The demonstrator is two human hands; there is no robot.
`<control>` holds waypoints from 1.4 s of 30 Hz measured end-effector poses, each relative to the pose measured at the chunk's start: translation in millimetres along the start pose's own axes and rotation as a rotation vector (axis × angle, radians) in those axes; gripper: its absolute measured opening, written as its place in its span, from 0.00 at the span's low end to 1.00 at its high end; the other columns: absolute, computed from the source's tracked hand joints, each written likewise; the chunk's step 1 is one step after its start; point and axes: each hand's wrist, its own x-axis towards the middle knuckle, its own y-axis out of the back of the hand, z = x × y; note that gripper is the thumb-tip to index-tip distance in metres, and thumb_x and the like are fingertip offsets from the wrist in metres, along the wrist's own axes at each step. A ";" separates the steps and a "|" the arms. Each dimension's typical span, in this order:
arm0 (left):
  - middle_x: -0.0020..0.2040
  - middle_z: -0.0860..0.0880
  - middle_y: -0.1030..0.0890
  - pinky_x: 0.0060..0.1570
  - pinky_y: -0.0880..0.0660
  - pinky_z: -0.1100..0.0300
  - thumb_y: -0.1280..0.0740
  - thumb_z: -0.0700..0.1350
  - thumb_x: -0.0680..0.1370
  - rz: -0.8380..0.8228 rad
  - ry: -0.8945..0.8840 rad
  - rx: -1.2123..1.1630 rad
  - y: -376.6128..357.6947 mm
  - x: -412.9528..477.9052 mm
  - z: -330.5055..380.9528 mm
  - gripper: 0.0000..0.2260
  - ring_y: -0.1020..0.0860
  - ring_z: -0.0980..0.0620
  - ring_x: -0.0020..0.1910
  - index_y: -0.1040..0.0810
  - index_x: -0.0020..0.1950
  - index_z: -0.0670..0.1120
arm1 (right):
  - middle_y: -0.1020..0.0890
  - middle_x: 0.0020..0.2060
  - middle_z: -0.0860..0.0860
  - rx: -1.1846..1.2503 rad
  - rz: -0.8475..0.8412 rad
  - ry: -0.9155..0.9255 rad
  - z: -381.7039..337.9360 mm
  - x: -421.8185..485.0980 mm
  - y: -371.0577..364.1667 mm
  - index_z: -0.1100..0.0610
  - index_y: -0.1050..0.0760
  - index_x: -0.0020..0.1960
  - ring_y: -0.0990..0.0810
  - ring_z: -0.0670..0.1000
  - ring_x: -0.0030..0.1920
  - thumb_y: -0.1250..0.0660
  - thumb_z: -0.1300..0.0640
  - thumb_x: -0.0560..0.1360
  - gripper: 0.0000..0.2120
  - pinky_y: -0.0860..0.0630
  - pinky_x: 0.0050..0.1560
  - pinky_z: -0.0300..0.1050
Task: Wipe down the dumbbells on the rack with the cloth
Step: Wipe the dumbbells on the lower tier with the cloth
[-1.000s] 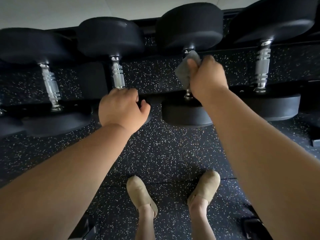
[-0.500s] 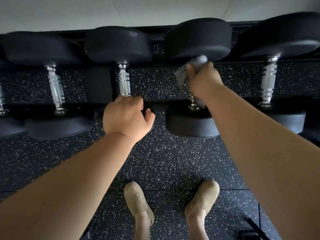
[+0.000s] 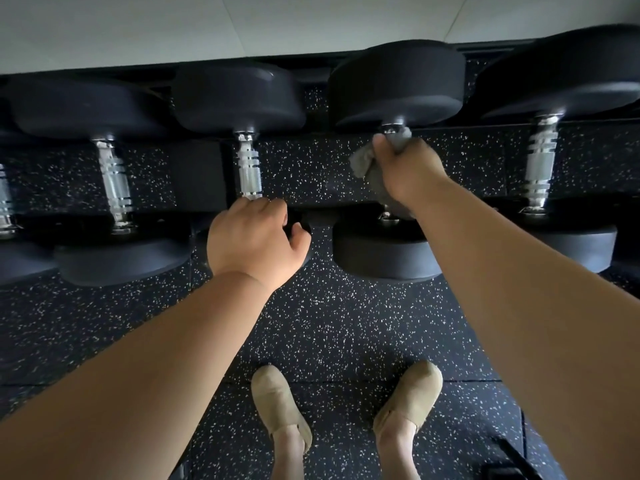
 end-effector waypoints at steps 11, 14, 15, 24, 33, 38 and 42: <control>0.34 0.53 0.25 0.36 0.38 0.56 0.39 0.57 0.74 -0.025 0.020 -0.019 1.0 -0.8 -0.3 0.12 0.27 0.47 0.38 0.25 0.40 0.49 | 0.19 0.51 0.54 0.068 0.002 -0.015 18.0 -17.7 8.9 0.57 0.24 0.60 0.21 0.56 0.48 0.41 0.45 0.85 0.17 0.32 0.46 0.43; 0.34 0.54 0.25 0.37 0.39 0.55 0.40 0.58 0.74 -0.036 0.049 -0.026 1.0 0.0 -0.3 0.13 0.28 0.47 0.38 0.25 0.40 0.50 | 0.22 0.43 0.47 0.185 0.270 0.083 18.8 -31.4 30.2 0.57 0.25 0.59 0.22 0.49 0.43 0.40 0.49 0.85 0.13 0.34 0.40 0.36; 0.34 0.54 0.25 0.37 0.39 0.55 0.40 0.59 0.74 -0.036 0.067 -0.037 1.5 -0.3 0.2 0.13 0.28 0.47 0.38 0.26 0.40 0.50 | 0.23 0.41 0.44 0.228 0.343 0.158 15.8 -40.3 37.9 0.55 0.25 0.57 0.24 0.42 0.40 0.39 0.49 0.85 0.10 0.35 0.36 0.31; 0.53 0.51 0.19 0.49 0.26 0.50 0.40 0.66 0.79 -0.026 0.634 -0.318 15.1 21.1 -0.6 0.21 0.23 0.45 0.57 0.20 0.55 0.51 | 0.35 0.78 0.57 -0.206 0.454 0.446 -42.0 -9.7 39.5 0.58 0.38 0.80 0.41 0.58 0.80 0.47 0.41 0.83 0.31 0.46 0.81 0.59; 0.50 0.48 0.20 0.49 0.28 0.49 0.38 0.62 0.75 -0.064 0.579 -0.136 4.4 22.3 -0.5 0.19 0.24 0.42 0.52 0.19 0.54 0.49 | 0.47 0.84 0.54 -0.841 0.362 0.794 -37.2 -3.0 23.9 0.50 0.42 0.82 0.56 0.61 0.83 0.32 0.57 0.76 0.38 0.64 0.80 0.64; 0.47 0.49 0.19 0.43 0.34 0.53 0.40 0.61 0.74 -0.029 0.516 -0.150 2.4 17.9 -0.6 0.18 0.24 0.43 0.49 0.18 0.48 0.50 | 0.46 0.83 0.53 -0.227 0.485 0.343 -27.5 -3.3 49.5 0.48 0.42 0.83 0.54 0.61 0.83 0.41 0.55 0.81 0.31 0.56 0.81 0.66; 0.45 0.51 0.19 0.40 0.37 0.55 0.42 0.60 0.74 -0.005 0.517 -0.165 2.2 16.8 -0.1 0.19 0.25 0.45 0.48 0.18 0.46 0.50 | 0.38 0.81 0.55 -0.441 0.506 0.529 -59.8 3.9 23.5 0.51 0.39 0.82 0.44 0.59 0.82 0.46 0.44 0.83 0.29 0.50 0.81 0.63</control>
